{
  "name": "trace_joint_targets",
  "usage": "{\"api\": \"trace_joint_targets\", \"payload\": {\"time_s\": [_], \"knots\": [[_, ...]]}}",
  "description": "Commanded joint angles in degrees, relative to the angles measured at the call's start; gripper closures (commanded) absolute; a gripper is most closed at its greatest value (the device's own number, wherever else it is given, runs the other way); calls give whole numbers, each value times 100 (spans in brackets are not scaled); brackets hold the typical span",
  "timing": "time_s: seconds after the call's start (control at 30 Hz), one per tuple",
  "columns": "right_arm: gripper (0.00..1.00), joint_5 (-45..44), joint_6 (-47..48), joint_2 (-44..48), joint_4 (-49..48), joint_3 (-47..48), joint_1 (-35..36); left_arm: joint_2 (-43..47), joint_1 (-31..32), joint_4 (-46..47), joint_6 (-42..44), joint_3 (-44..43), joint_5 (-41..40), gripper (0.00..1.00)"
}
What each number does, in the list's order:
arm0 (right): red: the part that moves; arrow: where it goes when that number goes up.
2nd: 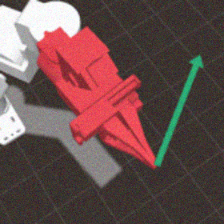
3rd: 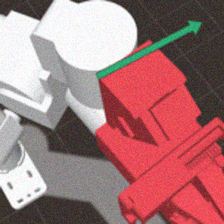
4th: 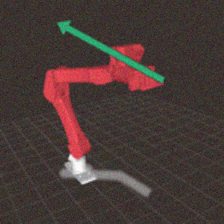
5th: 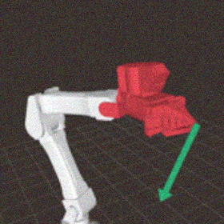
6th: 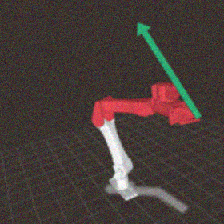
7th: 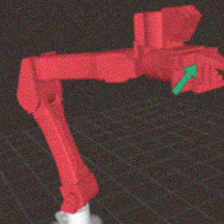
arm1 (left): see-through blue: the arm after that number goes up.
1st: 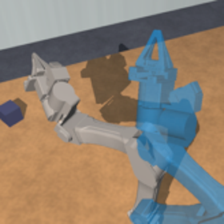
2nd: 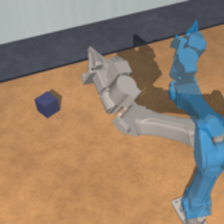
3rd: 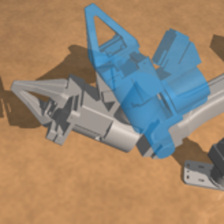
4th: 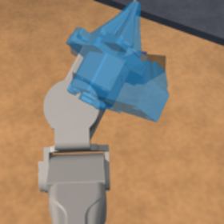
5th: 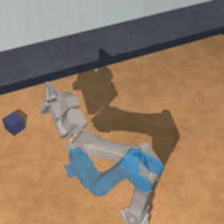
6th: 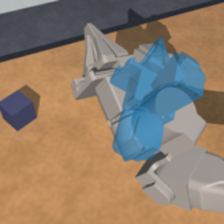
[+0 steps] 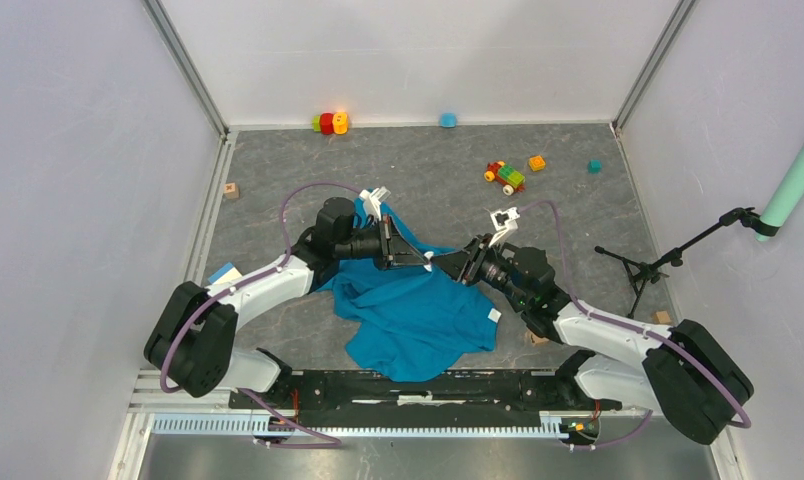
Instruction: Remove the brooch from the garment
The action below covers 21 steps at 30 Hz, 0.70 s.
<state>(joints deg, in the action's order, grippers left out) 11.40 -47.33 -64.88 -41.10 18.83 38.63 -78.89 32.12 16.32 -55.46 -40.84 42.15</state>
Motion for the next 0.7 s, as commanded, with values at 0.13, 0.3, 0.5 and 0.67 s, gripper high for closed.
{"api": "trace_joint_targets", "payload": {"time_s": [0.13, 0.3, 0.5, 0.67], "knots": [[71, -370, 804, 246, 1040, 71, 22, 276, -166, 1230, -740, 4, 338, 98], [54, -500, 907, 498, 1403, 115, 12, 358, -171, 441, -122, -117, 165, 98], [33, -290, 1182, 634, 1470, 138, 5, 583, -161, -1304, 1133, -360, -873, 98], [36, 497, 1426, 119, 1131, 205, 18, 544, -155, -1228, 1108, -448, -871, 98]]}}
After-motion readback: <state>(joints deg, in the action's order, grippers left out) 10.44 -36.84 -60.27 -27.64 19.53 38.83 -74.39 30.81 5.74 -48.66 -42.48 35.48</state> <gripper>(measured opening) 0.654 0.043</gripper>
